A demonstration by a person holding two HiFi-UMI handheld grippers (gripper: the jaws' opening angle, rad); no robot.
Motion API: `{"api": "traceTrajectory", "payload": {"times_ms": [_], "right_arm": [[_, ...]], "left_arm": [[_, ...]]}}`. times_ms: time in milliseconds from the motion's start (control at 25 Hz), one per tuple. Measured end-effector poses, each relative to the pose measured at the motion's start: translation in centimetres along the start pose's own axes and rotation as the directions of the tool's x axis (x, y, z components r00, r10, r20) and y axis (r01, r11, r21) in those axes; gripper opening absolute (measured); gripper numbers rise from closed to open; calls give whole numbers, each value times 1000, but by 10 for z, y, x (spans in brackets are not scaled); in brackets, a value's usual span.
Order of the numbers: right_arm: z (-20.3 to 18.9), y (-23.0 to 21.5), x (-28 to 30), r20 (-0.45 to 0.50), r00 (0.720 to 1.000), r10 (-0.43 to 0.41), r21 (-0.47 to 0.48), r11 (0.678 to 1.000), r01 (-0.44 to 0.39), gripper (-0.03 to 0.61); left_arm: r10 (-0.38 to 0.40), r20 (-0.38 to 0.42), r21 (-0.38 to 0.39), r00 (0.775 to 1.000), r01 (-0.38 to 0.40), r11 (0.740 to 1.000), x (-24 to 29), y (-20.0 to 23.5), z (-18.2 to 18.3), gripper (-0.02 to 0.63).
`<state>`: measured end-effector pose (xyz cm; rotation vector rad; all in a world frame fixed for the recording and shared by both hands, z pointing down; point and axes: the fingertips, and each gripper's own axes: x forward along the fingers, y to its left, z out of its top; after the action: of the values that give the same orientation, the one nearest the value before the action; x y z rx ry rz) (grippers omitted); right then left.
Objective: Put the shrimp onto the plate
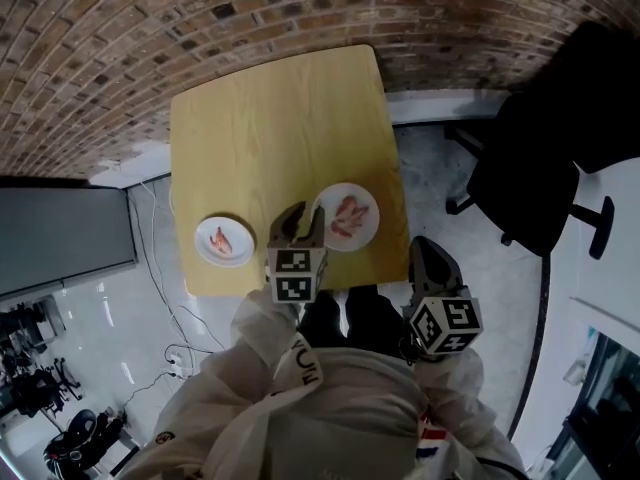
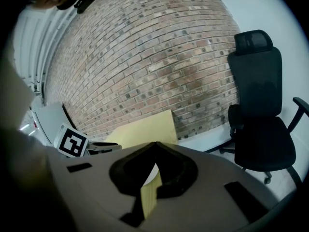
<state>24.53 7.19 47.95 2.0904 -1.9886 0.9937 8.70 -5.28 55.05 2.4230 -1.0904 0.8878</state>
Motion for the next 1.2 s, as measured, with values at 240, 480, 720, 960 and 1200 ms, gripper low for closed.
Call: {"api": "traceTrajectory", "payload": {"times_ms": [240,480,720,960,1200], "right_arm": [[0,36,5,9,999,35,-23,999,-34,23],[-2,77,10,12,997,72,-54,996,-71,23],[-6,121,15,13,995,104,-87,991,-102,23],[-14,169,19,12,991,134,-118,984,-132,23],[-23,213,25,16,988,154,-138,979,-150,23]], "left_arm": [[45,19,-20,999,-44,999,-32,32,-4,106],[84,48,-43,995,-82,996,-66,65,-9,89],[107,72,-92,992,-101,991,-101,96,-19,67],[145,84,-110,986,-135,985,-135,133,-36,51],[171,87,-127,981,-159,979,-163,170,-57,38]]}}
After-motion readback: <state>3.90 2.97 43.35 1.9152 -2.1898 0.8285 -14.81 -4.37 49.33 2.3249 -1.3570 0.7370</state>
